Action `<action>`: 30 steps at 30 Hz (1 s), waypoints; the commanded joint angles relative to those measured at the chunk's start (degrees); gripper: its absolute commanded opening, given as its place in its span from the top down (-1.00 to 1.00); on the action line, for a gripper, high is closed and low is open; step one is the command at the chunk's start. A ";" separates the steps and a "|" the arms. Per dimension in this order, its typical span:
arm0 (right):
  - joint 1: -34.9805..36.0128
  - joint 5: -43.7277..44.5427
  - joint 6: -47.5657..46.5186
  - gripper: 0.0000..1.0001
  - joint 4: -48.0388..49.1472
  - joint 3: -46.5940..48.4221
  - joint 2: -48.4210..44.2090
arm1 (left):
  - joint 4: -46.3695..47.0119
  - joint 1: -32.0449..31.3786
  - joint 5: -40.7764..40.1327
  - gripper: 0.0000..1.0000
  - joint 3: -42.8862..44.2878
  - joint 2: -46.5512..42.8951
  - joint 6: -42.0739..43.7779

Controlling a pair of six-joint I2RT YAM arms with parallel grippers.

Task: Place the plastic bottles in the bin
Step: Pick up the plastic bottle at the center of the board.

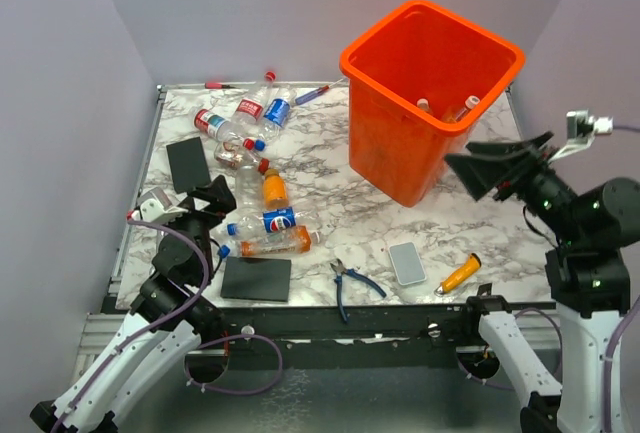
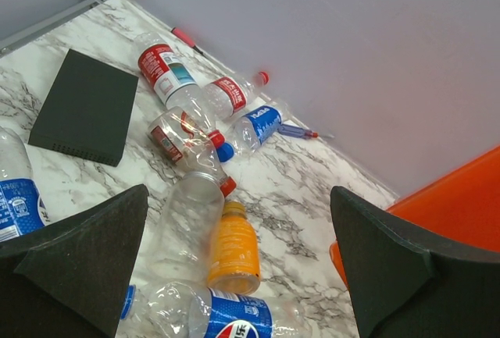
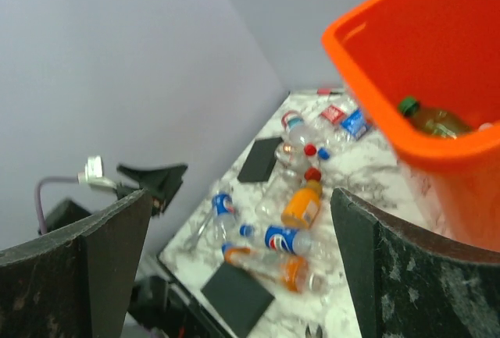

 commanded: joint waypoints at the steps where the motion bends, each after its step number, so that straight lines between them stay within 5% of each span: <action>1: 0.83 -8.73 -3.60 -1.00 1.21 -13.01 -8.69 | -0.48 -0.11 0.37 -0.98 0.42 1.81 1.00; 17: 0.83 -7.98 1.66 -0.94 -1.89 -49.64 -36.35 | -7.12 -0.20 8.14 -0.98 4.62 17.95 -5.08; 24: 1.97 -5.11 1.35 -0.94 -0.10 -54.19 -36.31 | -10.07 -0.20 14.60 -0.98 2.33 20.41 -11.65; 30: 5.69 -0.50 0.30 -0.90 4.26 -56.98 -26.94 | -13.10 -0.20 18.40 -0.98 7.35 24.82 -7.02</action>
